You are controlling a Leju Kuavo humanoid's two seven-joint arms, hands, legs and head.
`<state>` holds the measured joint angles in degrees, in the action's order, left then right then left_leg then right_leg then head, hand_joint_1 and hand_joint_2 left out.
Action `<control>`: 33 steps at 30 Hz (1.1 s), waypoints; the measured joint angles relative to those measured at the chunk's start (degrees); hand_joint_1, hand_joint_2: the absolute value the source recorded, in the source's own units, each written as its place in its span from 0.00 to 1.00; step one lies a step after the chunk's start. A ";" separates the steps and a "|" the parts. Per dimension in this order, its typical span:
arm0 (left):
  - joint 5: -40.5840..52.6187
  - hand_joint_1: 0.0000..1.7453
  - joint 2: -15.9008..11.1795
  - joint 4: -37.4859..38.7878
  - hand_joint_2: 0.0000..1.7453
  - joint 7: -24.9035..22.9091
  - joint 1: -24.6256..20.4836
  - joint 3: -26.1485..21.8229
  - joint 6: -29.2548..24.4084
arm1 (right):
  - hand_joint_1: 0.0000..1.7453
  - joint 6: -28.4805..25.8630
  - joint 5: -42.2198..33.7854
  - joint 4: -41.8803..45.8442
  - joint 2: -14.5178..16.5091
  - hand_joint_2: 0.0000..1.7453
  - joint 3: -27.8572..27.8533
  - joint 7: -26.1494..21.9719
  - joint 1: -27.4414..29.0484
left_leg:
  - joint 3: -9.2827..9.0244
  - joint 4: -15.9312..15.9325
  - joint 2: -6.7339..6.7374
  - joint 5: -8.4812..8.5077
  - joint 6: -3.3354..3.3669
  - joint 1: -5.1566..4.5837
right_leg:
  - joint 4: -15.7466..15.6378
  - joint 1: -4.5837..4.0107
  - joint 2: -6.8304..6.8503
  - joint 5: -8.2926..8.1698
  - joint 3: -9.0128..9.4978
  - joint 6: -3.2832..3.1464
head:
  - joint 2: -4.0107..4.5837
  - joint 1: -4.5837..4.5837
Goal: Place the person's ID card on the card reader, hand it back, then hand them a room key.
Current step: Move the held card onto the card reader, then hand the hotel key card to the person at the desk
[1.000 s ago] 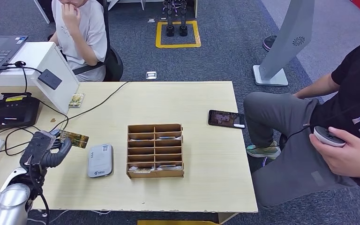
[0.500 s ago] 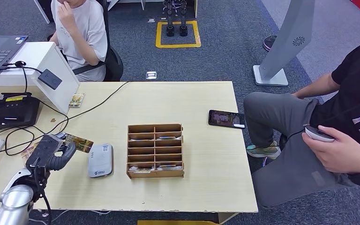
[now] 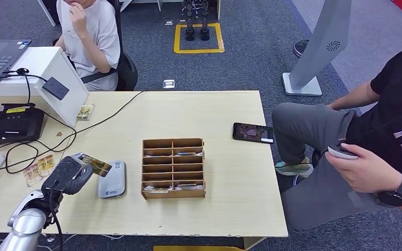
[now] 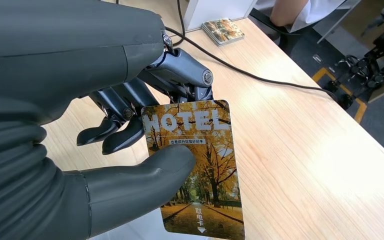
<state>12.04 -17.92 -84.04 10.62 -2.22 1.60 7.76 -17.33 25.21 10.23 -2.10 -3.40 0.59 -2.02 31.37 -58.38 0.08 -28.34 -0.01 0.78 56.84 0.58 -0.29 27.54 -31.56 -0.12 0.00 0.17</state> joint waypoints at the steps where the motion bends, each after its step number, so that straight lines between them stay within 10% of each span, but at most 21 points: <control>1: 0.15 1.00 0.00 0.03 1.00 0.00 0.00 0.06 -0.03 | 0.00 0.00 0.01 0.00 0.00 0.00 -0.01 0.00 0.00 | 0.00 0.00 0.00 0.00 0.00 0.00 | 0.00 0.00 0.00 0.00 0.00 0.00 | 0.00 0.00; 33: 22.74 1.00 7.73 12.30 1.00 -2.38 -5.46 5.90 -13.93 | 0.00 0.37 1.68 0.00 0.10 0.00 -0.93 0.35 -0.27 | -0.01 0.00 -0.01 0.00 0.00 -0.02 | 0.01 0.01 0.01 0.00 -0.01 0.00 | 0.00 -0.01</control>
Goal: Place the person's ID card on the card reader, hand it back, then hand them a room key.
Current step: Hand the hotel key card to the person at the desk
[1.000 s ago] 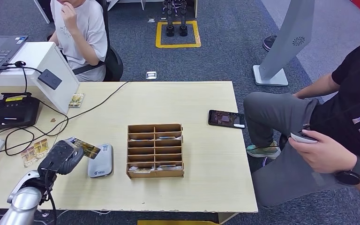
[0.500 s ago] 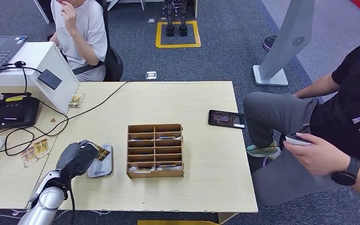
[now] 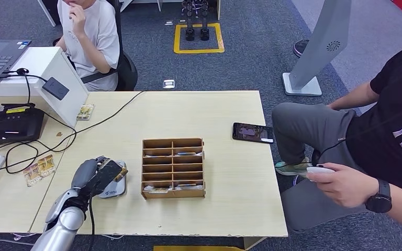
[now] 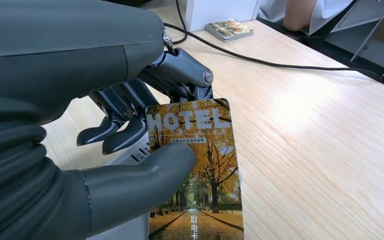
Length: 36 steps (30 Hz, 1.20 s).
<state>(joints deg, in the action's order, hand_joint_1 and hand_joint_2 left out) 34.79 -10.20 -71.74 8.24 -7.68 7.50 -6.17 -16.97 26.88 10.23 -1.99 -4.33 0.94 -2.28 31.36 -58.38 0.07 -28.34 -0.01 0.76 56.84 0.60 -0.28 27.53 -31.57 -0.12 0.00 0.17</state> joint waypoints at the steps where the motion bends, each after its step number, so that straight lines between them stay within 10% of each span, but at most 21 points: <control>1: 0.21 1.00 0.07 0.22 1.00 -0.02 -0.07 0.00 -0.11 | 0.00 0.01 0.02 0.00 0.01 0.00 -0.02 0.00 0.00 | 0.00 0.00 0.00 0.00 0.00 0.00 | 0.00 0.00 0.00 0.00 0.00 0.00 | 0.00 0.00; 19: 18.49 1.00 0.81 8.10 1.00 -0.94 -3.33 -0.22 -14.53 | 0.00 0.43 1.89 0.00 0.19 0.00 -0.10 -0.28 -0.10 | -0.01 0.00 -0.01 0.01 -0.02 0.00 | 0.04 0.00 0.02 0.00 0.01 0.00 | 0.00 0.00; 29: -18.72 1.00 3.13 7.10 1.00 7.25 -7.92 -8.57 4.62 | 0.00 0.79 4.02 0.00 0.22 0.00 -0.87 -0.40 -0.21 | 0.00 0.00 -0.03 0.08 -0.04 0.01 | 0.06 -0.01 0.06 -0.06 -0.02 -0.07 | 0.00 0.01; 36: -27.06 1.00 2.62 4.79 1.00 6.84 -11.79 -13.14 6.74 | 0.00 0.86 4.93 0.00 0.22 0.00 -1.56 -0.34 -0.27 | 0.01 0.00 -0.03 0.08 -0.05 0.02 | 0.08 -0.02 0.05 -0.05 -0.02 -0.08 | 0.00 -0.01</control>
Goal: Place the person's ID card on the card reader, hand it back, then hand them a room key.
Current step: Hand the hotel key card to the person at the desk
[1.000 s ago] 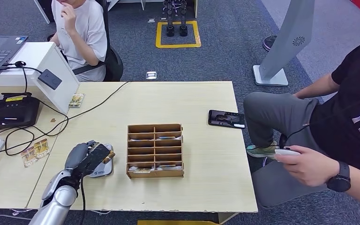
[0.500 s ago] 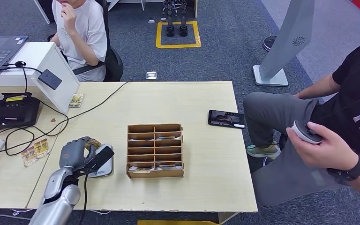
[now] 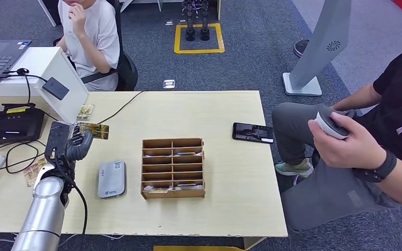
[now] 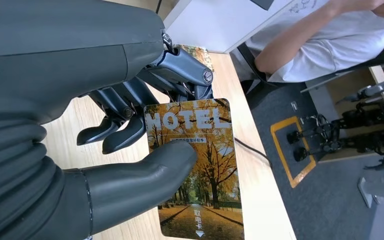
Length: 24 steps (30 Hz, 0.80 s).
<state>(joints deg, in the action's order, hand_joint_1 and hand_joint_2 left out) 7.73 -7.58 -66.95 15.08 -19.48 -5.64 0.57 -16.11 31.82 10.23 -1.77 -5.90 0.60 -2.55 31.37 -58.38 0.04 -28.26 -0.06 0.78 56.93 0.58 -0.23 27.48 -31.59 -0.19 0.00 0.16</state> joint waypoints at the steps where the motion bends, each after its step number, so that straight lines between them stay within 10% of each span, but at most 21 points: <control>1: -0.03 1.00 0.02 -0.08 1.00 0.00 -0.04 -0.20 0.00 | 0.00 0.00 0.01 0.00 0.00 0.00 -0.04 0.00 -0.01 | 0.00 0.00 0.01 0.00 0.00 0.00 | 0.00 0.00 -0.01 0.00 -0.01 0.00 | 0.00 0.01; 13: -3.72 1.00 -0.03 -0.55 1.00 1.03 -1.07 -1.40 -0.32 | 0.00 0.14 0.84 0.00 0.00 0.00 -0.32 0.01 -0.04 | 0.02 0.00 0.00 0.00 0.00 0.00 | -0.01 0.00 0.00 0.00 -0.03 0.00 | 0.00 0.01; 24: 4.52 1.00 -0.20 2.82 1.00 1.24 -13.68 -1.64 -11.75 | 0.00 1.20 3.65 0.02 0.35 0.00 -0.48 -0.11 -0.32 | 0.03 -0.01 -0.02 0.04 -0.05 0.01 | 0.02 -0.01 0.01 -0.05 -0.05 -0.05 | 0.01 0.01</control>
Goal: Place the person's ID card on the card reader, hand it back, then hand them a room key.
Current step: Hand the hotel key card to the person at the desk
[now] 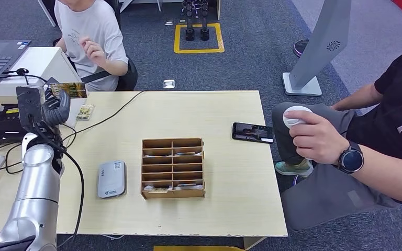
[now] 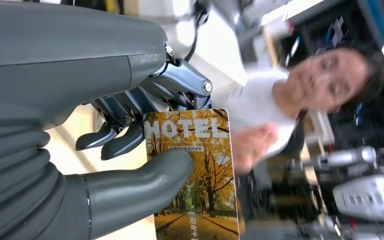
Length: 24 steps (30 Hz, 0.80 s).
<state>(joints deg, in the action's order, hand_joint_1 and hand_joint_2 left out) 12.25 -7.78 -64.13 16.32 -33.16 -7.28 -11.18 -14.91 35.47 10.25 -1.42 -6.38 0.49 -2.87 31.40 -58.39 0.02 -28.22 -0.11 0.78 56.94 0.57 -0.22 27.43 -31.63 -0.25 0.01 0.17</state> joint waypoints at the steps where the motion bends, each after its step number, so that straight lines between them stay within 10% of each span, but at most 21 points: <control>1: 6.25 1.00 -0.36 1.14 1.00 -0.76 -1.24 0.82 -5.01 | 0.00 0.25 0.52 0.00 0.04 0.00 -0.02 -0.07 -0.08 | 0.00 0.00 0.02 0.00 0.00 0.00 | 0.00 0.00 -0.03 -0.01 -0.02 0.00 | 0.00 -0.01; 5: 49.04 1.00 -2.94 6.56 1.00 -3.46 -4.70 6.86 -27.55 | 0.00 1.14 2.72 0.00 0.13 0.00 -0.03 -0.42 -0.54 | 0.03 -0.01 0.01 0.01 -0.01 -0.02 | 0.02 0.02 -0.04 -0.02 -0.04 -0.01 | -0.01 -0.02; 8: 69.21 1.00 -3.88 9.01 1.00 -2.78 -5.10 7.80 -29.38 | 0.00 1.26 3.43 0.02 0.17 0.00 -0.03 -0.42 -1.12 | 0.06 -0.01 0.09 0.00 -0.01 -0.02 | 0.04 0.02 -0.11 -0.04 -0.09 -0.03 | -0.01 0.01; 24: 64.36 1.00 -4.13 13.60 1.00 -0.87 -6.10 7.87 -29.08 | 0.00 1.27 3.72 0.04 0.22 0.00 -0.03 -0.36 -1.33 | 0.19 -0.03 0.22 0.01 -0.02 -0.01 | 0.07 0.01 -0.24 -0.10 -0.30 -0.07 | -0.01 0.01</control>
<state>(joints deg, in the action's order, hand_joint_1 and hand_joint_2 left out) 76.61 -11.91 -50.53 15.45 -39.25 0.59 -40.26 -13.64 39.19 10.29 -1.20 -6.40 0.13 -4.20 31.59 -58.42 0.24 -28.21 -0.13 0.77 57.01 0.58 -0.46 27.32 -31.94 -0.32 0.00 0.17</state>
